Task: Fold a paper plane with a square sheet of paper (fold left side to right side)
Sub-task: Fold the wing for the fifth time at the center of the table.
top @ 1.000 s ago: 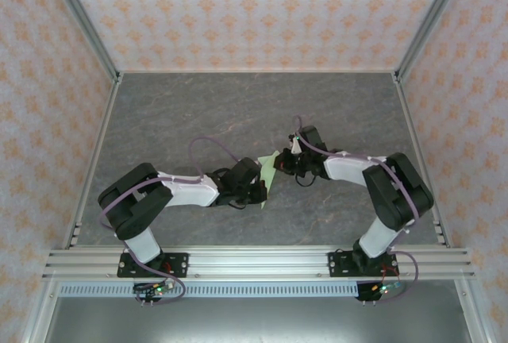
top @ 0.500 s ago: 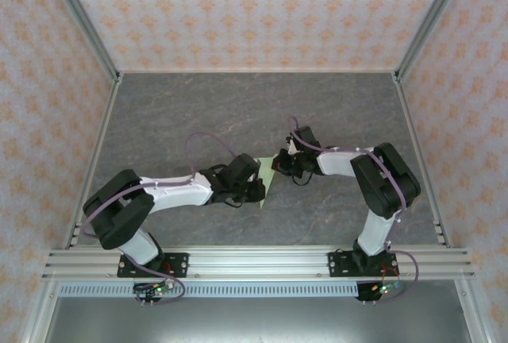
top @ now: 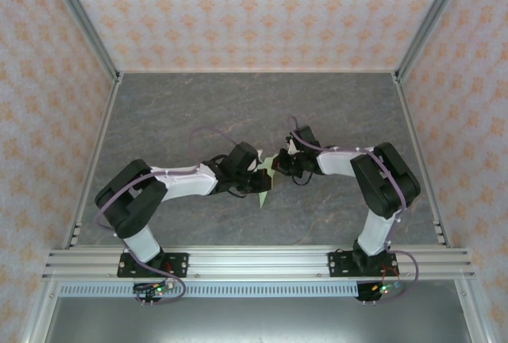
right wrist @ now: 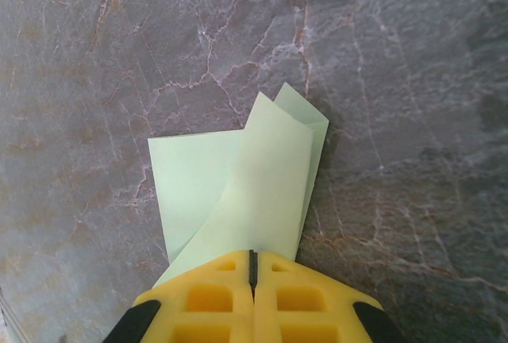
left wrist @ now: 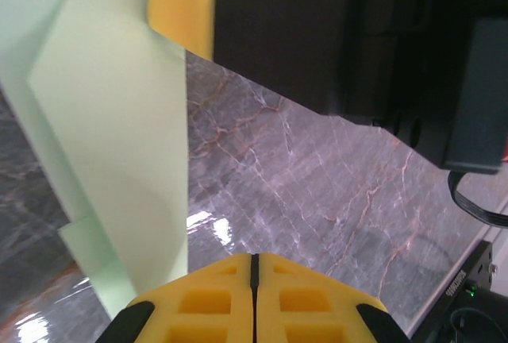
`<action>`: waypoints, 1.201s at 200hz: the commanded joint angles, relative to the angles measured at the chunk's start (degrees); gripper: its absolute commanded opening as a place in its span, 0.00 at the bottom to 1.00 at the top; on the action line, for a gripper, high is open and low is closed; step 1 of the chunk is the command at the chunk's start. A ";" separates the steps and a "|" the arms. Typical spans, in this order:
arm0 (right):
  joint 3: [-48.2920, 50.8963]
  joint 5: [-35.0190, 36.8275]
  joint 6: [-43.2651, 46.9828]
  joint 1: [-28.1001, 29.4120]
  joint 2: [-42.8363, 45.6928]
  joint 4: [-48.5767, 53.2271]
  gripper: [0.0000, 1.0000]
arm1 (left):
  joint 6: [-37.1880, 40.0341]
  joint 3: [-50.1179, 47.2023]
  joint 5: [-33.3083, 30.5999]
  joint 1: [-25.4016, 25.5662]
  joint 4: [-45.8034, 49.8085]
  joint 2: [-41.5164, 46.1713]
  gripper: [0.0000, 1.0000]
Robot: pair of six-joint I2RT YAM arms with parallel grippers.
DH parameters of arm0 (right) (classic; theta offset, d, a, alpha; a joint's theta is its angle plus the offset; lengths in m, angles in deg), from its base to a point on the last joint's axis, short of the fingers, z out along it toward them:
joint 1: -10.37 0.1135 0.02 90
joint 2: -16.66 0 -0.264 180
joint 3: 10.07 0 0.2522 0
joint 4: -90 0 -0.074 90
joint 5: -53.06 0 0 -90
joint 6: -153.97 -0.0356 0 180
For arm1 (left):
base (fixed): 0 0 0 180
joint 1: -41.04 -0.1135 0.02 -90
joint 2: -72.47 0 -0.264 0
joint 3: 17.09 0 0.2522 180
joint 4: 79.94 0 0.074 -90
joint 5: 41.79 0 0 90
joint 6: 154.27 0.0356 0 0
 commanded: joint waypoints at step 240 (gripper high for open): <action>-4.13 6.91 2.97 0.07 -4.31 11.80 0.03 | 4.95 -6.13 1.22 1.49 1.21 -0.86 0.08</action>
